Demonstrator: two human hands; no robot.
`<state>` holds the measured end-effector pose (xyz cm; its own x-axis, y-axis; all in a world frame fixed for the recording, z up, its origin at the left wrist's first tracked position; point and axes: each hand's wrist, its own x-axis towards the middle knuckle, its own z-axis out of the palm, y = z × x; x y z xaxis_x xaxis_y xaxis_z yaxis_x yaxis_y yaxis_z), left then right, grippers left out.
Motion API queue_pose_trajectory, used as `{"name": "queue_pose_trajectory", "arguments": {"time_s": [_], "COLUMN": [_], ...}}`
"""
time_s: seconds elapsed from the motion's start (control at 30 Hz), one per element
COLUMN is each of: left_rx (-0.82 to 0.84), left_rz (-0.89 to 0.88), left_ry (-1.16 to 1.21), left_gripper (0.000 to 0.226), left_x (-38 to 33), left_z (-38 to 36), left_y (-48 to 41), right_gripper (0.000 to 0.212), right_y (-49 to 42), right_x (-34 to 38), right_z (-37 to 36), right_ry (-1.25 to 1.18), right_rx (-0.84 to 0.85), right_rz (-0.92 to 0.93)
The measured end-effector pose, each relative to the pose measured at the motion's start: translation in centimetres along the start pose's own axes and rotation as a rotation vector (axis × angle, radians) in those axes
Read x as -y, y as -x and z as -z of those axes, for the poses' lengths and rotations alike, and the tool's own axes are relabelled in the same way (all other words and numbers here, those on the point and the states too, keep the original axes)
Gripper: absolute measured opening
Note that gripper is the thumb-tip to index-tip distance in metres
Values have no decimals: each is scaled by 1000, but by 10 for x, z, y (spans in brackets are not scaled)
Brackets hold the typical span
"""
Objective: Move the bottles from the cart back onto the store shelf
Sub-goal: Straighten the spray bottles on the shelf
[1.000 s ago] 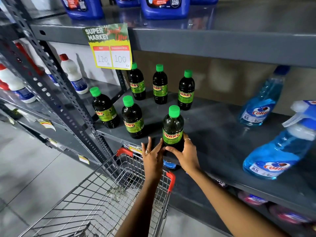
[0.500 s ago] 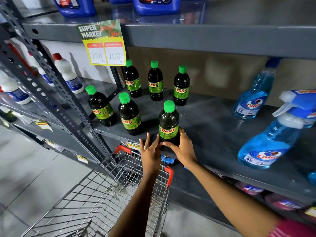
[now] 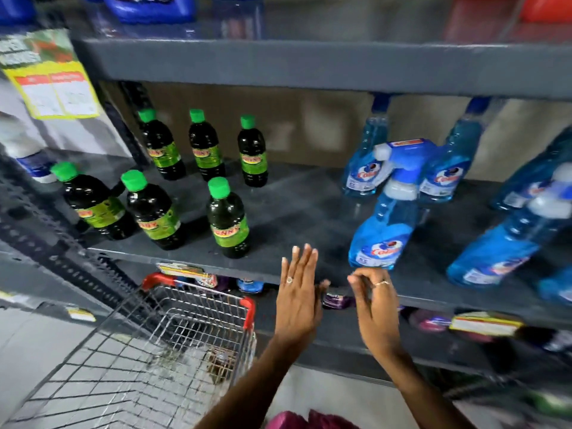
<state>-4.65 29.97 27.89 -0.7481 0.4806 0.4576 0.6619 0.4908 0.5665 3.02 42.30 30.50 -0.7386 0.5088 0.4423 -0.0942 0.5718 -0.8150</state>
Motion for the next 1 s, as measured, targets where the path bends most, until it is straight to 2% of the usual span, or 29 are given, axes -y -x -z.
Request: {"name": "queue_pose_trajectory", "arguments": {"time_s": [0.07, 0.13, 0.23, 0.27, 0.37, 0.47, 0.57, 1.0], "left_rx": [45, 97, 130, 136, 168, 111, 89, 14], "left_rz": [15, 86, 200, 202, 119, 151, 217, 220], "left_ry": [-142, -214, -206, -233, -348, -354, -305, -209], "left_gripper": [53, 54, 54, 54, 57, 49, 45, 48], "left_x": [-21, -34, -39, -39, -42, -42, -42, -41], "left_z": [-20, -37, -54, -55, -54, -58, -62, -65], "left_y": [-14, -24, -30, -30, -28, -25, -22, -9], "right_gripper": [15, 37, 83, 86, 57, 39, 38, 44], "right_y": [-6, -16, -35, -41, -47, -47, -44, -38], "right_x": [-12, -24, -37, -38, -43, -50, -54, -56], "right_z": [26, 38, 41, 39, 37, 36, 33, 33], "right_ry": [-16, -1, 48, -18, -116, -103, -143, -144], "right_rx": [-120, -161, -89, -42, 52, 45, 38, 75], "right_rz": [-67, -129, -212, -242, -302, -302, -309, -307]}}
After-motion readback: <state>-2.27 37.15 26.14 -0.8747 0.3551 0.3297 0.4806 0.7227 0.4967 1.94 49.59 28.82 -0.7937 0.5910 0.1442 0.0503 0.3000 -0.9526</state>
